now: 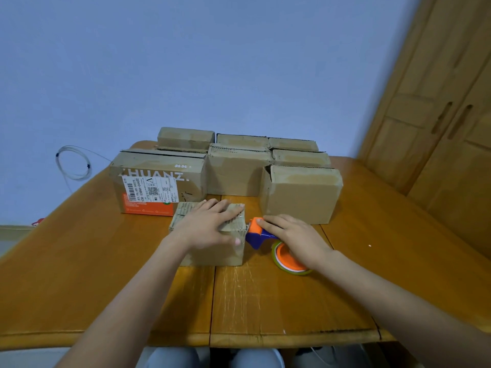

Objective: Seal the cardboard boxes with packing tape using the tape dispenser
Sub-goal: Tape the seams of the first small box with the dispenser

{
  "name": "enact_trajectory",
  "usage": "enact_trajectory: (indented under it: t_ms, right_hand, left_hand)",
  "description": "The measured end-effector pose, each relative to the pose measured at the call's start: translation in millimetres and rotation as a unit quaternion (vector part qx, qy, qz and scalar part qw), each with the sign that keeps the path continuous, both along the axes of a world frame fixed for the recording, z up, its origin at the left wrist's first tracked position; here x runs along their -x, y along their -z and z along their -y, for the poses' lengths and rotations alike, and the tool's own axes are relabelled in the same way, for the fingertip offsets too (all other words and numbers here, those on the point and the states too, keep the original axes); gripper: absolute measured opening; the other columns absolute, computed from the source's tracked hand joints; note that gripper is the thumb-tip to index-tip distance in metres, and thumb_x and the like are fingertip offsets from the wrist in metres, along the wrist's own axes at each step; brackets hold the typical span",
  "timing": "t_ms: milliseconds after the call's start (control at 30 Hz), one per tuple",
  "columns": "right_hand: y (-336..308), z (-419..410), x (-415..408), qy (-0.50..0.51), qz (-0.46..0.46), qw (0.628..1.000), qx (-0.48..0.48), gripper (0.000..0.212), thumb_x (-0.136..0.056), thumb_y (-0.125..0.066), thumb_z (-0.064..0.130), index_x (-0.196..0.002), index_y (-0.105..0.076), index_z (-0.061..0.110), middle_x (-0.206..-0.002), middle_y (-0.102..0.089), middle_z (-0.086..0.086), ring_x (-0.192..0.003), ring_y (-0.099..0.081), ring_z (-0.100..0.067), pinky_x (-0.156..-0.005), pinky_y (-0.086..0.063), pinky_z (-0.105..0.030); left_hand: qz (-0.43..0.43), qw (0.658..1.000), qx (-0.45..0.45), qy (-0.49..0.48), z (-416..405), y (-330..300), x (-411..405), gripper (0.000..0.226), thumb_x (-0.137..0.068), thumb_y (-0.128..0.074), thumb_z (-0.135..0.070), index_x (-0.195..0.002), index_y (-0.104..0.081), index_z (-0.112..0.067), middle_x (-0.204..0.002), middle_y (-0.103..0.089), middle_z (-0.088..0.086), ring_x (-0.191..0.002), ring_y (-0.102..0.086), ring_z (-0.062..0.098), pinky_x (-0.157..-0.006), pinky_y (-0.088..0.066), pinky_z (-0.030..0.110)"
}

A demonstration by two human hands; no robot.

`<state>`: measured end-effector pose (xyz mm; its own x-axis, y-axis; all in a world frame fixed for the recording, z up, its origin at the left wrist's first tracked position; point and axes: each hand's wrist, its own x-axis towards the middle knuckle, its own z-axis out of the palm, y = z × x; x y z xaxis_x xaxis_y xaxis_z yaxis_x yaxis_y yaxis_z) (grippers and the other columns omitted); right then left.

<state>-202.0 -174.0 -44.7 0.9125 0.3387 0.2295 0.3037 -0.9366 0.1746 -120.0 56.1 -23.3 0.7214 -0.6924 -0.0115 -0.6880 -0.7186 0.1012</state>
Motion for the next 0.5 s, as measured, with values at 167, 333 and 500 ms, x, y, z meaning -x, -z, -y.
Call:
enact_trajectory:
  t_ms: [167,333,500]
  right_hand:
    - [-9.6,4.7,-2.6,-0.038,-0.007,0.998,0.055,0.062,-0.091,-0.061,0.011,-0.146,-0.037,0.023,-0.147,-0.044,-0.005,-0.13,-0.046,-0.029,-0.102,-0.042,-0.041]
    - [-23.4,16.2,-21.5,-0.117,0.025,0.977,0.174,0.066,-0.077,-0.075,0.005,-0.137,-0.051,0.017,-0.133,-0.058,-0.009,-0.111,-0.06,-0.031,-0.086,-0.052,-0.042]
    - [-29.7,7.3,-25.7,-0.202,-0.031,0.902,0.381,0.054,-0.094,-0.052,0.008,-0.144,-0.037,0.017,-0.143,-0.044,-0.007,-0.123,-0.044,-0.03,-0.099,-0.039,-0.04]
  left_hand:
    - [0.004,1.0,-0.001,0.008,1.6,0.4,-2.0,0.081,-0.086,-0.043,-0.071,-0.15,-0.002,-0.044,-0.162,-0.006,-0.002,-0.148,-0.003,0.021,-0.118,-0.008,0.04]
    - [-0.003,1.0,-0.011,0.021,-0.9,3.5,-7.1,0.12,-0.041,0.006,-0.101,-0.148,0.003,-0.048,-0.162,-0.005,-0.002,-0.148,-0.002,0.023,-0.118,-0.008,0.042]
    - [-0.019,1.0,0.013,0.01,-2.7,1.5,-6.4,0.121,-0.036,0.004,-0.103,-0.145,0.004,-0.051,-0.162,-0.004,-0.005,-0.148,-0.002,0.022,-0.117,-0.011,0.042]
